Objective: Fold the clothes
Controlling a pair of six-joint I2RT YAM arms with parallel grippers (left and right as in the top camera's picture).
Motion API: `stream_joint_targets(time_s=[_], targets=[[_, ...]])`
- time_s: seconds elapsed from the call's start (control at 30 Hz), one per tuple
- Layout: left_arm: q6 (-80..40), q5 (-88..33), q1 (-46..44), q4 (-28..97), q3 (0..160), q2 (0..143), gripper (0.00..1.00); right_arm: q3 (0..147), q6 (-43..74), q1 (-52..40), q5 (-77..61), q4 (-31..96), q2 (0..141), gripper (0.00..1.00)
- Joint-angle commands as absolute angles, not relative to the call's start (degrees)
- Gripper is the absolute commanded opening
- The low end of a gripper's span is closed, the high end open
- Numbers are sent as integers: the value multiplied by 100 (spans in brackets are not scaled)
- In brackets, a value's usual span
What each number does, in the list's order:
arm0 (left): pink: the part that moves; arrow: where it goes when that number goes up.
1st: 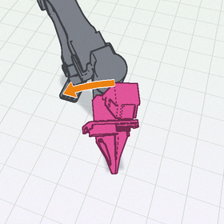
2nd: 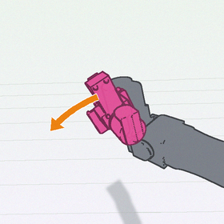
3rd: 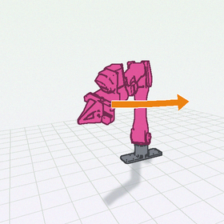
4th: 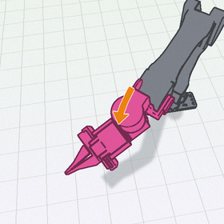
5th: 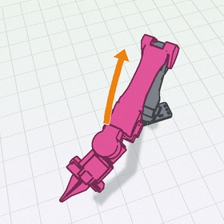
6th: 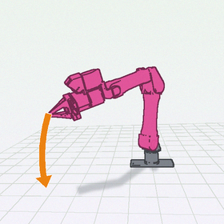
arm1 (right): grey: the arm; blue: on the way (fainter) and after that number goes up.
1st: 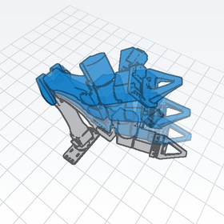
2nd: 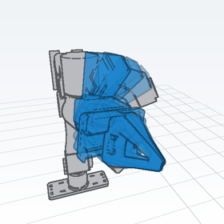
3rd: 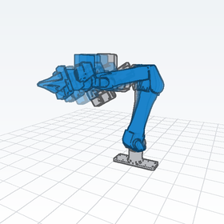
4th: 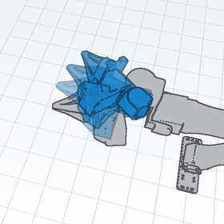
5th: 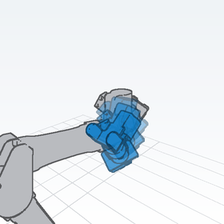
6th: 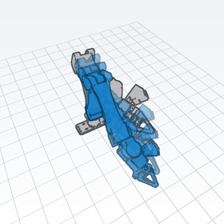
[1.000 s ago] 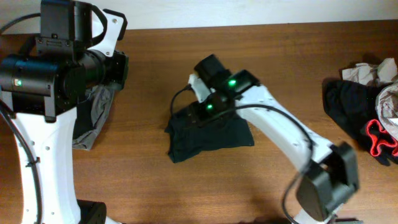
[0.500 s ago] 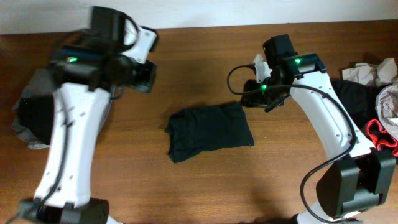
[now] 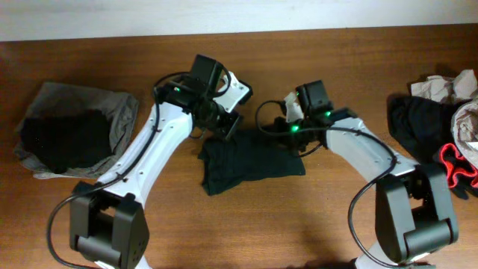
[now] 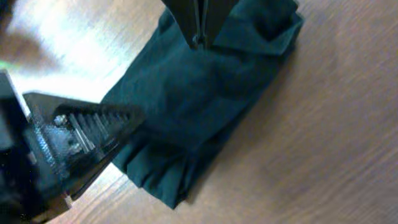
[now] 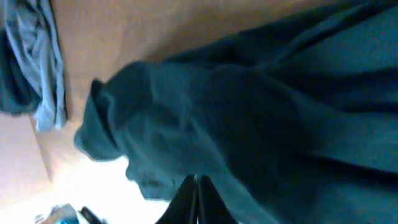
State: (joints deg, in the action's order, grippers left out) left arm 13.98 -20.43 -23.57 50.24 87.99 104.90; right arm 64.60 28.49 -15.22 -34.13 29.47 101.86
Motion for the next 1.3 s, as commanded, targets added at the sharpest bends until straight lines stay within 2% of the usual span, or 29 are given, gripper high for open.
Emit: stream_joint_targets(time_s=[0.0,0.2,0.37,0.53,0.67,0.7,0.73,0.8,0.83,0.9,0.93,1.07,1.27], targets=[[1643,-2053,-2362,4670,8355,10794,2,6143,3811,-1660,-2877,2576,10175,4],[1649,-1052,-2364,4353,8012,11275,2,5937,4066,-1682,-2464,2202,10173,4],[1647,-692,-2359,4510,7985,11671,1,5935,4101,-1682,-2329,2185,10175,4],[1144,56,-2357,4890,8001,11616,1,5909,4101,-1682,-2316,2226,10200,4],[1079,130,-2314,4895,8003,11365,1,5909,4010,-1586,-2204,2233,10239,4],[1079,130,-2309,4877,8003,11306,1,5911,3734,-1505,-2320,2115,10232,8],[1079,128,-2309,4853,8003,11268,1,5922,3269,-1415,-2545,1984,10226,15],[1079,126,-2311,4801,8003,11236,1,5981,2532,-1142,-3116,1935,10226,39],[1079,108,-2311,4797,8003,11236,2,6010,2329,-1011,-3330,1979,10226,47],[1079,86,-2311,4799,8003,11238,2,6045,1988,-668,-3667,2126,10226,56],[1076,84,-2311,4794,8003,11238,2,6045,1874,-480,-3747,2213,10226,59],[1076,84,-2311,4740,8003,11236,2,6042,1398,73,-3933,2652,10250,60],[1072,82,-2311,4744,8029,11236,2,5990,1223,-47,-3876,2762,10418,61]])
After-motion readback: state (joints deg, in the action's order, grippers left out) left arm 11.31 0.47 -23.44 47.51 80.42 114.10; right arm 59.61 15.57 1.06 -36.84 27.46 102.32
